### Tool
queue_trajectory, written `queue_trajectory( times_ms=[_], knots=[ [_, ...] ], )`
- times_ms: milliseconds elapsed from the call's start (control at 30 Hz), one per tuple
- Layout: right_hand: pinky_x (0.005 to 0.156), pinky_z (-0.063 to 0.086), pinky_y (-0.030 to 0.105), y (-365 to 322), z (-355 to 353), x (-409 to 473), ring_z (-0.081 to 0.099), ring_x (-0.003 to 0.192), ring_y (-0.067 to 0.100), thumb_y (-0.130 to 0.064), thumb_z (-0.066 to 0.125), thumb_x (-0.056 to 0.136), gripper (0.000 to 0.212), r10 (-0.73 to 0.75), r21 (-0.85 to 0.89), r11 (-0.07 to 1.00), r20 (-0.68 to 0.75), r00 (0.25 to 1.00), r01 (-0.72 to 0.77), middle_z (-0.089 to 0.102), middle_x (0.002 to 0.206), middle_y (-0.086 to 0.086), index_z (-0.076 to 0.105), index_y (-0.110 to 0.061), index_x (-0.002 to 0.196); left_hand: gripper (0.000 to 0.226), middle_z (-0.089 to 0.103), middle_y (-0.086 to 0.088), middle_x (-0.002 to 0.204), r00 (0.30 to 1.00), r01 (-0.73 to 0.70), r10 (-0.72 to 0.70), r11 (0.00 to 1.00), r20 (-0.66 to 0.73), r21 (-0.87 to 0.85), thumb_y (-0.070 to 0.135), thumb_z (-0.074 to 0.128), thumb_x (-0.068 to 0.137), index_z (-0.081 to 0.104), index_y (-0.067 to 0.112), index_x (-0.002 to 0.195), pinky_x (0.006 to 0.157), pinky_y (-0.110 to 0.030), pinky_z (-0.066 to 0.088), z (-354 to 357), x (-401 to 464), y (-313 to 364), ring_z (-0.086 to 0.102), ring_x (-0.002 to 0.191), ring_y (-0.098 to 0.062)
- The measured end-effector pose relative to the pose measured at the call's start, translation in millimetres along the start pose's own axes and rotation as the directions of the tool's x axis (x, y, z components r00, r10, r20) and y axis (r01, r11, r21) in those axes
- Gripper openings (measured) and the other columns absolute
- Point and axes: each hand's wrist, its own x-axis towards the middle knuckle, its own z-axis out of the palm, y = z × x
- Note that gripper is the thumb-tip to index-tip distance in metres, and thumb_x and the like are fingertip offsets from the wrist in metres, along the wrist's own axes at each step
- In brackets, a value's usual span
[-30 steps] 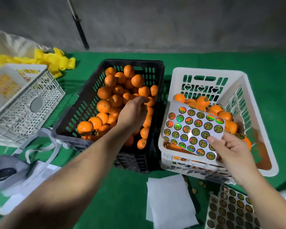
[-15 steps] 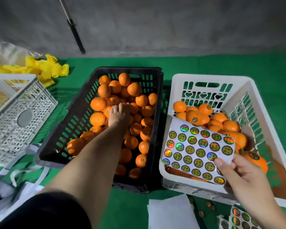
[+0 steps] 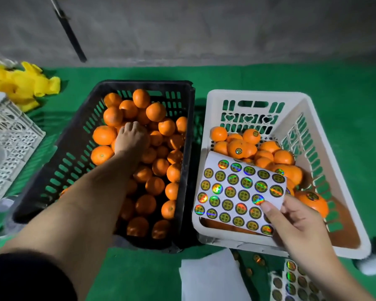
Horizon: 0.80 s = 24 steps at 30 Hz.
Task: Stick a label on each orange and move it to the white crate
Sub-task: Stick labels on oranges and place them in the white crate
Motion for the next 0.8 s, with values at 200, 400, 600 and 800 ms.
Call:
queue_trajectory(
  times_ms=[200,400,600,800],
  knots=[
    [0.082,0.063,0.031,-3,0,0,0.077,0.104,0.016,-0.034,0.066,0.1,0.023,0.004,0.048,0.999,0.035,0.999,-0.006,0.079,0.115,-0.005,0.073,-0.037,0.122,0.048,0.063,-0.013,0.108,0.957,0.243,-0.266,0.534,0.111,-0.81,0.04,0.081,0.09,0.064,0.008,0.12,0.073,-0.038,0.051,-55,-37,-4,0.062,0.097,-0.029],
    [0.075,0.062,0.026,-17,1,-3,0.077,0.092,0.012,-0.022,0.065,0.096,0.022,0.011,0.136,0.991,0.007,1.0,-0.012,0.081,0.104,0.004,0.074,-0.02,0.116,0.059,0.078,0.0,0.12,0.952,0.236,-0.034,-0.549,0.303,-0.802,0.056,0.08,0.074,0.073,0.022,0.121,0.086,-0.034,0.06,-140,-143,31,0.072,0.111,-0.021],
    [0.099,0.055,0.061,-33,-11,-11,0.07,0.114,0.044,-0.024,0.065,0.097,0.031,0.076,0.19,0.978,0.083,0.994,-0.09,0.077,0.12,0.014,0.074,-0.016,0.126,0.046,0.073,-0.002,0.132,0.992,0.123,0.058,-0.462,0.108,-0.878,0.051,0.074,0.075,0.074,0.029,0.115,0.108,-0.046,0.046,-165,-246,90,0.064,0.13,-0.02],
    [0.082,0.062,0.034,-42,-6,-35,0.074,0.109,0.031,-0.023,0.072,0.092,0.037,0.047,0.32,0.944,0.099,0.994,-0.076,0.078,0.115,0.004,0.071,-0.032,0.127,0.061,0.074,0.001,0.095,0.975,0.223,0.105,-0.537,0.198,-0.813,0.065,0.098,0.042,0.069,0.035,0.086,0.067,-0.025,0.053,-166,-277,97,0.069,0.085,-0.017]
  ],
)
